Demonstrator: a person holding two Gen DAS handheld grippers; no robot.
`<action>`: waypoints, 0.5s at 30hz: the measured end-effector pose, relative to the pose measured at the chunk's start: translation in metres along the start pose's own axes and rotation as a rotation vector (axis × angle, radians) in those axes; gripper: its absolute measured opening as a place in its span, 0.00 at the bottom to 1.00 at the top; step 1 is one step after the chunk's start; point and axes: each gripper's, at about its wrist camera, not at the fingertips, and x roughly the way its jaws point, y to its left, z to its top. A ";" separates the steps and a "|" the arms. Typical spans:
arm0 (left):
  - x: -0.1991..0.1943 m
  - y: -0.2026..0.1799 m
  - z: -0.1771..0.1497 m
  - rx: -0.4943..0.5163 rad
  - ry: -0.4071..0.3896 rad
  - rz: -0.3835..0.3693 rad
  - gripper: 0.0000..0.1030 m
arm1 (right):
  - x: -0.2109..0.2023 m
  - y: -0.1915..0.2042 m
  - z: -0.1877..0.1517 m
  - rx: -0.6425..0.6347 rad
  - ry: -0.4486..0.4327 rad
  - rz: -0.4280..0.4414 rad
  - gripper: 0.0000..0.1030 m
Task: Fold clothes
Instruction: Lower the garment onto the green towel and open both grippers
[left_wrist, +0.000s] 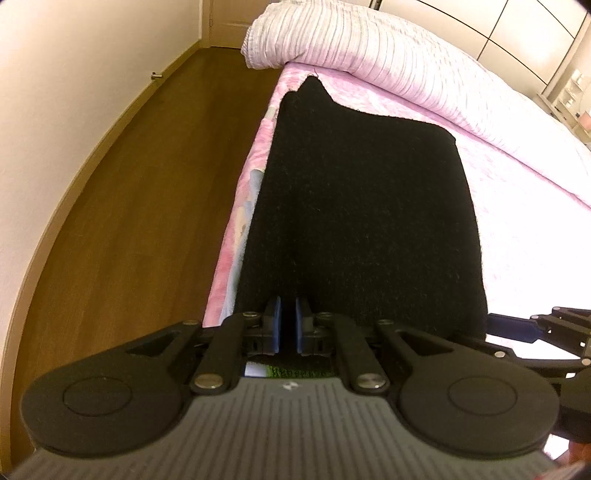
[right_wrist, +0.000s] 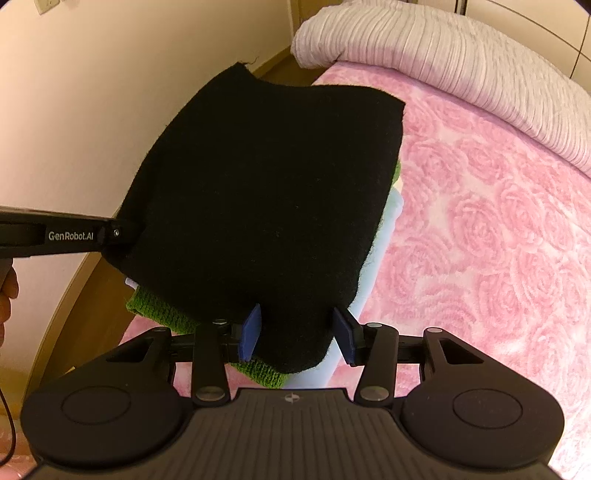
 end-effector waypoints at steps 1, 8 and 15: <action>-0.005 -0.002 0.000 -0.004 -0.002 0.007 0.07 | -0.005 -0.001 0.001 0.009 -0.013 0.005 0.45; -0.065 -0.019 -0.016 -0.052 -0.044 0.045 0.42 | -0.056 -0.005 -0.005 0.034 -0.121 0.006 0.79; -0.128 -0.050 -0.040 -0.162 -0.110 0.084 0.58 | -0.103 -0.025 -0.005 -0.010 -0.147 0.083 0.86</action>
